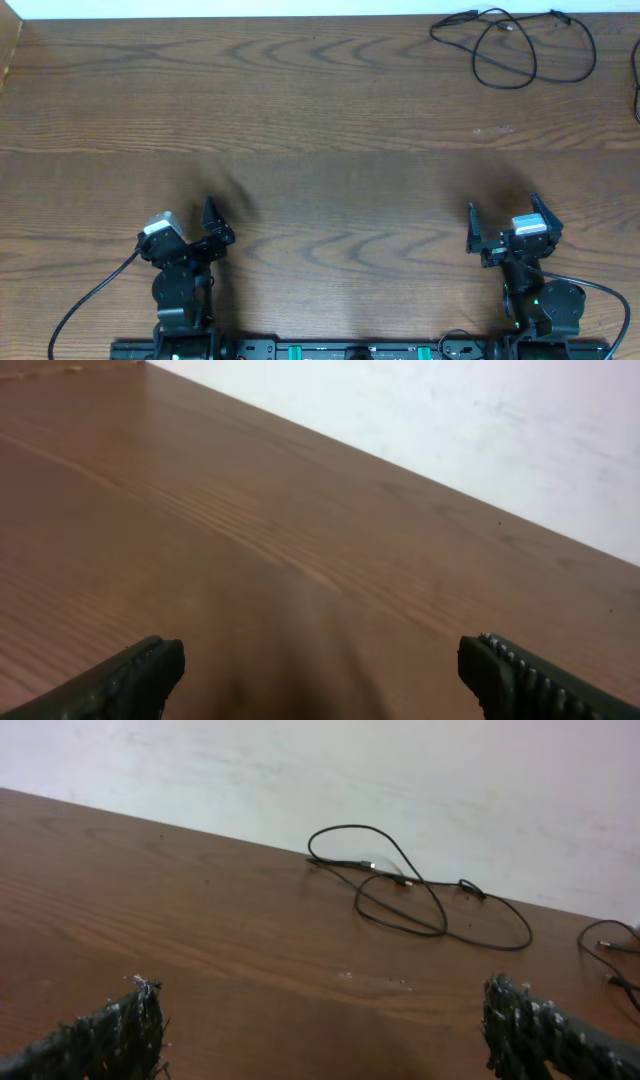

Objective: Untangle cables

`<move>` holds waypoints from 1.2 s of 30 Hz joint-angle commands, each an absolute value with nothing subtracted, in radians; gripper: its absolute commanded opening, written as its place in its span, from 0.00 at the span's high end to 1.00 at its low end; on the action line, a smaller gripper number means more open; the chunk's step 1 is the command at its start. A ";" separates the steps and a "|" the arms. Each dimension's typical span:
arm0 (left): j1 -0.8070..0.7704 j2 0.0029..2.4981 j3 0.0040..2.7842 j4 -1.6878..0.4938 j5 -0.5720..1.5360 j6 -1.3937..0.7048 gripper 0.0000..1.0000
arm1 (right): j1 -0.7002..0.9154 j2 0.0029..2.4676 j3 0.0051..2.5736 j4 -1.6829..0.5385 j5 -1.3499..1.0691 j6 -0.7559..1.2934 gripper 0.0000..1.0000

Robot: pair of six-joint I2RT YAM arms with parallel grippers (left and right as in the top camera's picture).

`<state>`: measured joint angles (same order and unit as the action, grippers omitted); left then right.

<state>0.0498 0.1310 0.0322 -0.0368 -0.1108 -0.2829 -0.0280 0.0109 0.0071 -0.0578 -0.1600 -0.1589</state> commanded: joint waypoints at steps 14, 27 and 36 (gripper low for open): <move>0.049 0.001 0.004 -0.060 -0.121 -0.263 0.06 | -0.034 0.005 0.006 -0.063 -0.156 -0.162 0.01; 0.049 0.006 0.004 -0.060 -0.121 -0.263 0.06 | -0.034 0.005 0.006 -0.063 -0.156 -0.162 0.01; 0.049 0.006 0.004 -0.060 -0.121 -0.263 0.05 | -0.034 0.005 0.006 -0.063 -0.156 -0.162 0.01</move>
